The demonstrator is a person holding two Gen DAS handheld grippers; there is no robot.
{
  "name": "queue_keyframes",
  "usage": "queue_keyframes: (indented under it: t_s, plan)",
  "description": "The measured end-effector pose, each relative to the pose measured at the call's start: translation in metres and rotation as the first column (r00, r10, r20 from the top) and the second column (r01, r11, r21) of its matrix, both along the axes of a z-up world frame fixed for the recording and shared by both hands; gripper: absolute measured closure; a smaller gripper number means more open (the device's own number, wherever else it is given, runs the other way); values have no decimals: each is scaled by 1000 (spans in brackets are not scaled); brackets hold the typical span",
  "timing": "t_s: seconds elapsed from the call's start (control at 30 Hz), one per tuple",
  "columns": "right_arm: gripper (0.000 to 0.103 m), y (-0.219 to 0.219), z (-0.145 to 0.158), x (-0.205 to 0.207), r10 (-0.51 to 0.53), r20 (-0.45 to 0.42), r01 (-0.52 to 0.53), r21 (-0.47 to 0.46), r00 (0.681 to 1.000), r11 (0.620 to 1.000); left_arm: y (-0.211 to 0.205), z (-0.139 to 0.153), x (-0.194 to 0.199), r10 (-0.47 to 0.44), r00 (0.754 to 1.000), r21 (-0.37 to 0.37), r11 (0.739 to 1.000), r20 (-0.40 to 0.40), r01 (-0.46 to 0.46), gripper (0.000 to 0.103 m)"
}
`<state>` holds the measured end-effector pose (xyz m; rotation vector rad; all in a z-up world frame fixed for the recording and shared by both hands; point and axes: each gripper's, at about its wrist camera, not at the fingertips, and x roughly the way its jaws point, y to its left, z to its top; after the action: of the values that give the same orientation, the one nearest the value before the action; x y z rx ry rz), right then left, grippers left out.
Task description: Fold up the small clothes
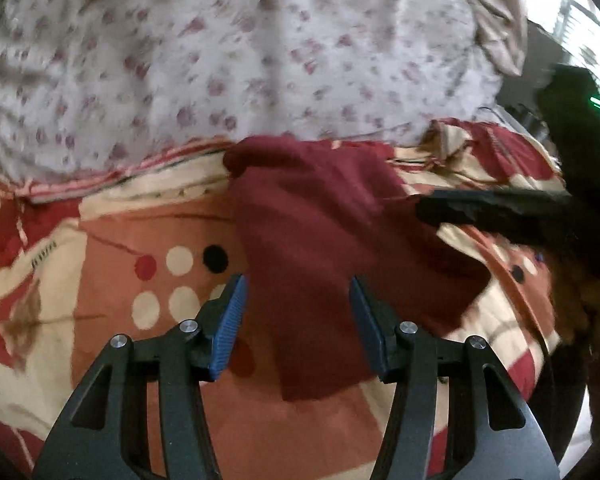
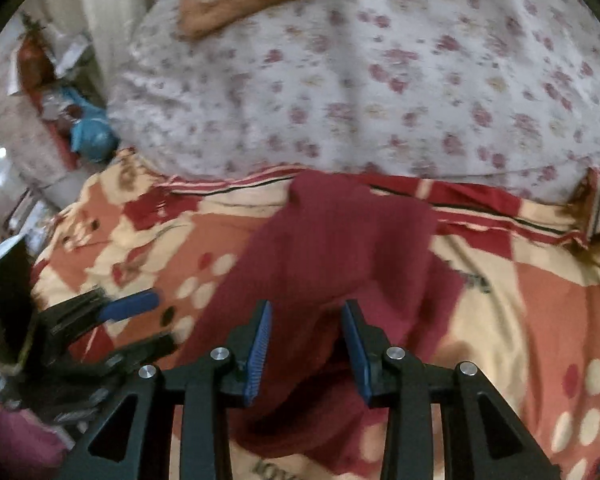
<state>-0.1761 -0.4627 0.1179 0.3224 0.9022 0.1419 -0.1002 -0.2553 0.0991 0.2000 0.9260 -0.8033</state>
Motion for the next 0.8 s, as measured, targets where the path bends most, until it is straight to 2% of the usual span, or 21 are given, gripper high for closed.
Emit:
queue_keyframes:
  t_s: [0.07,0.1,0.17,0.23,0.3,0.4,0.5,0.57,0.6,0.67,0.7,0.73,0.8]
  plan:
    - [68,13,-10,0,10,-14,-11,-35,1000,999,-6,-17,-1,1,1000,29,1000,-23,0,50]
    - [68,19,-20,0,17,-49,-21,-77,999,997,-6,-22,-3,0,999,37,999,-32,2,50]
    - [80,22,-39,-7,27,-120,-43,-131,992,990,-6,-34,-5,-3,998,40,999,-65,5,50]
    - [86,22,-63,-24,34,-155,-55,-132,987,990,-2,-41,-13,-22,996,28,999,-89,25,50]
    - [88,23,-72,-41,30,-137,-45,-111,990,993,0,-41,-21,-35,996,31,999,-83,38,50]
    - [89,25,-69,-57,30,-125,-39,-76,992,996,-1,-33,-22,-36,997,36,999,-68,38,50]
    - [89,25,-55,-65,30,-110,-39,-77,993,996,-2,-17,-20,-22,1000,24,999,-6,22,50]
    - [89,12,-36,-69,-7,-72,6,-4,997,1000,-4,-12,-17,-11,1000,27,1000,23,10,50]
    - [86,4,-22,-70,-31,-37,32,25,999,999,-5,-12,-15,-9,1000,29,1000,24,8,50]
    - [57,-5,-4,-64,-84,18,84,14,996,996,-8,-16,-9,-3,1000,31,1000,11,2,50]
    - [33,-11,3,-54,-131,42,132,-9,990,991,-10,-18,-7,3,1000,35,999,3,-3,50]
    - [25,-16,5,-44,-164,51,165,-22,985,986,-12,-22,-5,4,1000,37,999,-9,-3,50]
    - [25,-31,-2,-11,-223,29,224,-27,974,974,-14,-27,-5,-6,1000,37,999,-26,7,50]
